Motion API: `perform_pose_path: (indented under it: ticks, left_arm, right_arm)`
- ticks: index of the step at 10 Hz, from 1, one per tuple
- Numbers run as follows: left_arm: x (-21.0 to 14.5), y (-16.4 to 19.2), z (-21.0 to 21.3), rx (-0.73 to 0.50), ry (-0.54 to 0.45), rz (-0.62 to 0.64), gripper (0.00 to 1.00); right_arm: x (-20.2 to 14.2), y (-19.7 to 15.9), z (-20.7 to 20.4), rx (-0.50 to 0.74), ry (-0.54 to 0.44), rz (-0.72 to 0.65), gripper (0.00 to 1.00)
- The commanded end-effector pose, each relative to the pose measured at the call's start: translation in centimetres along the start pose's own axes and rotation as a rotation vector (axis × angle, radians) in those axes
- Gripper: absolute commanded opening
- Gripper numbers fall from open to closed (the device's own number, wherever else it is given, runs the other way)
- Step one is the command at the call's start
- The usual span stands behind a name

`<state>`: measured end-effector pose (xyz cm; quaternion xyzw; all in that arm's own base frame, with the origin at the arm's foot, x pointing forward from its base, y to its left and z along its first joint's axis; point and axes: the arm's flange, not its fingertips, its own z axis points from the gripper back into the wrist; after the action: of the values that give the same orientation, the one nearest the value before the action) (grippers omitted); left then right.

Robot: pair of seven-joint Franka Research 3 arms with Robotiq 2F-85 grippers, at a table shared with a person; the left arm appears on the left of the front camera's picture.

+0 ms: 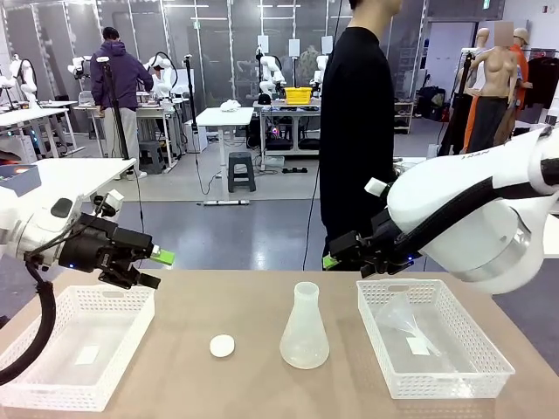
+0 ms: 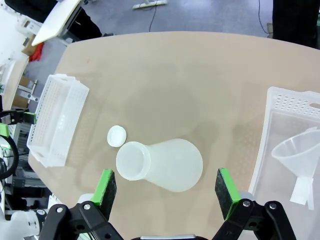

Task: Prepare the solutions needed for the experiment.
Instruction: Pick up the Plastic Funnel and insert it into the Big flask.

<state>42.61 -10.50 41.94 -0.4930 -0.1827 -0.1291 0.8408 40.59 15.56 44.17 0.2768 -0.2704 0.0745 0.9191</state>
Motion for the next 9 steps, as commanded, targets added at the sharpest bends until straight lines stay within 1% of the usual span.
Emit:
perform_pose_path:
  ticks: [1, 2, 3, 4, 5, 6, 7, 9]
  left_arm:
    - [1.8, 2.8, 1.3, -0.23, -0.047, 0.127, 1.0]
    - [2.1, 3.9, 1.7, -0.303, -0.037, 0.172, 1.0]
    - [2.3, 4.8, 1.7, -0.348, -0.035, 0.198, 1.0]
    - [2.3, 5.4, 1.9, -0.393, -0.039, 0.229, 1.0]
    - [2.0, 5.9, 2.2, -0.46, -0.016, 0.253, 1.0]
    - [1.8, 6.1, 2.7, -0.485, 0.008, 0.28, 1.0]
    - [1.6, 6.2, 2.8, -0.515, 0.029, 0.299, 1.0]
    - [1.4, 6.0, 2.8, -0.595, 0.08, 0.34, 1.0]
  right_arm:
    - [0.4, -0.7, -0.2, 0.06, -0.013, -0.069, 1.0]
    - [1.0, -1.5, -0.5, 0.13, -0.011, -0.127, 1.0]
    - [1.4, -2.2, -1.0, 0.233, 0.034, -0.172, 1.0]
    - [2.0, -2.9, -1.6, 0.302, 0.053, -0.24, 1.0]
    - [2.4, -3.5, -2.0, 0.411, 0.07, -0.312, 1.0]
    - [2.7, -3.8, -2.4, 0.5, 0.083, -0.377, 1.0]
    - [2.8, -4.5, -2.7, 0.551, 0.091, -0.43, 1.0]
    - [2.9, -6.1, -3.5, 0.68, 0.146, -0.543, 1.0]
